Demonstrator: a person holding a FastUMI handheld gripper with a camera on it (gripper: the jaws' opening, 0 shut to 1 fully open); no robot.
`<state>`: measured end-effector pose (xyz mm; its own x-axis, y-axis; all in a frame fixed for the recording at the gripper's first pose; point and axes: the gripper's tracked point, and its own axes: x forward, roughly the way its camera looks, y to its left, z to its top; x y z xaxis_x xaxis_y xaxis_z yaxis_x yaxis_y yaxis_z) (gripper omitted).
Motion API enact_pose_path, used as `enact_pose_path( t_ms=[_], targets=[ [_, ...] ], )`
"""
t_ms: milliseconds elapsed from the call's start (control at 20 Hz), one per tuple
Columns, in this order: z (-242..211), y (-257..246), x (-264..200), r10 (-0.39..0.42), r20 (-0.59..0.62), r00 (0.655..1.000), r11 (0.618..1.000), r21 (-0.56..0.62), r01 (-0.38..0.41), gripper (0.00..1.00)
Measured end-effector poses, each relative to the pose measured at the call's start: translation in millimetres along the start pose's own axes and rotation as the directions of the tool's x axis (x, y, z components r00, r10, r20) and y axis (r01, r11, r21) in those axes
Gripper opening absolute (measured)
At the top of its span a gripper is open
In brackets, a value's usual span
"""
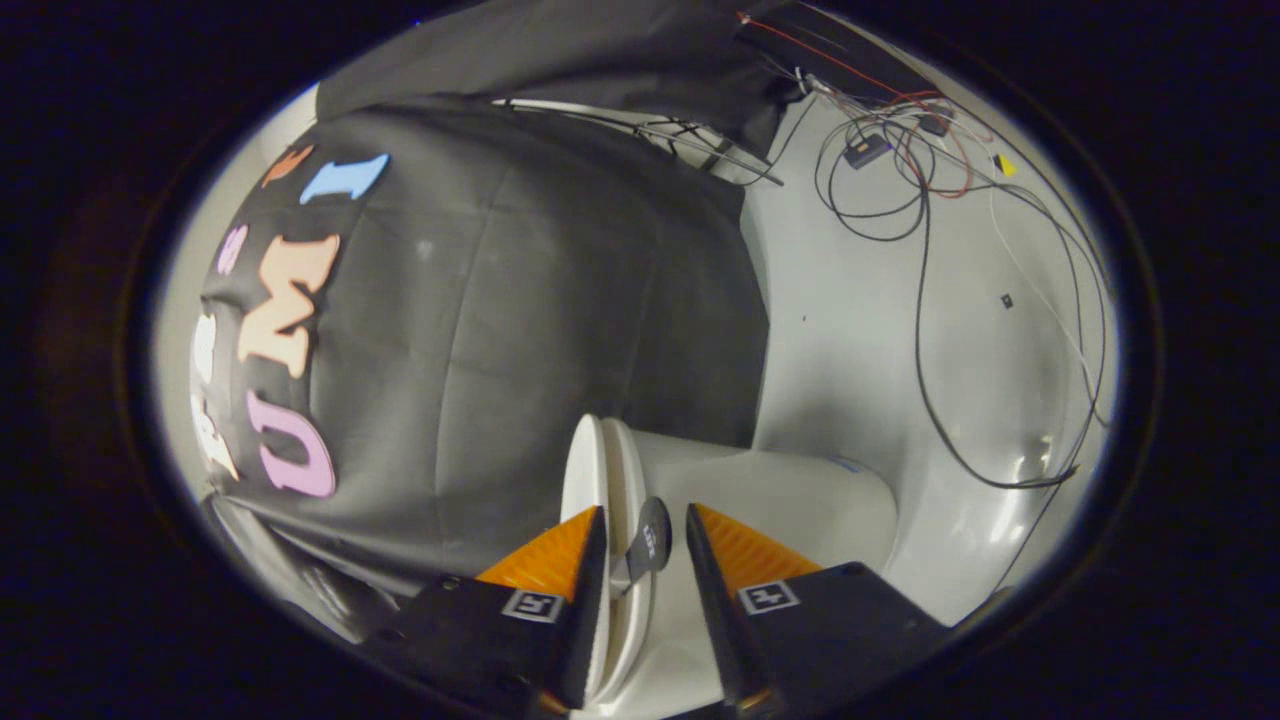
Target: Open the toilet lid.
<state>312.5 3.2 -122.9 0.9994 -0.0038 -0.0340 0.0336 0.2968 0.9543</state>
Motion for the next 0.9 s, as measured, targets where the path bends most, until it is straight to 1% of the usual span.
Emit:
enact_pose_path(
  t_ms=[50,150,300,350,450,550,600,650,700,800,850,900],
  targets=[
    [-1,-4,4,-0.007,-0.004,1.000,1.000,0.024,0.007,0.27],
    [-6,-3,4,0.014,-0.022,1.000,0.999,0.034,-0.014,0.08],
    [-5,6,1,0.063,-0.047,0.997,0.997,0.041,-0.062,0.03],
    [-6,8,0,0.063,-0.054,0.997,0.997,0.039,-0.061,0.03],
    [-5,19,-2,0.089,-0.052,0.995,0.996,0.029,-0.088,0.02],
    [-7,33,-4,0.082,-0.037,0.996,0.996,-0.013,-0.083,0.03],
    [-8,36,-6,0.060,-0.034,0.998,0.997,-0.039,-0.061,0.02],
    [-7,42,-8,0.020,-0.017,1.000,0.997,-0.074,-0.021,0.02],
    [-8,41,-8,-0.039,-0.003,0.999,0.992,-0.124,0.038,0.02],
    [-12,46,-13,-0.158,0.040,0.987,0.961,-0.222,0.163,0.00],
    [-15,53,-16,-0.205,0.064,0.977,0.937,-0.274,0.214,0.00],
    [-14,61,-18,-0.228,0.088,0.970,0.920,-0.307,0.244,0.00]
  ],
)
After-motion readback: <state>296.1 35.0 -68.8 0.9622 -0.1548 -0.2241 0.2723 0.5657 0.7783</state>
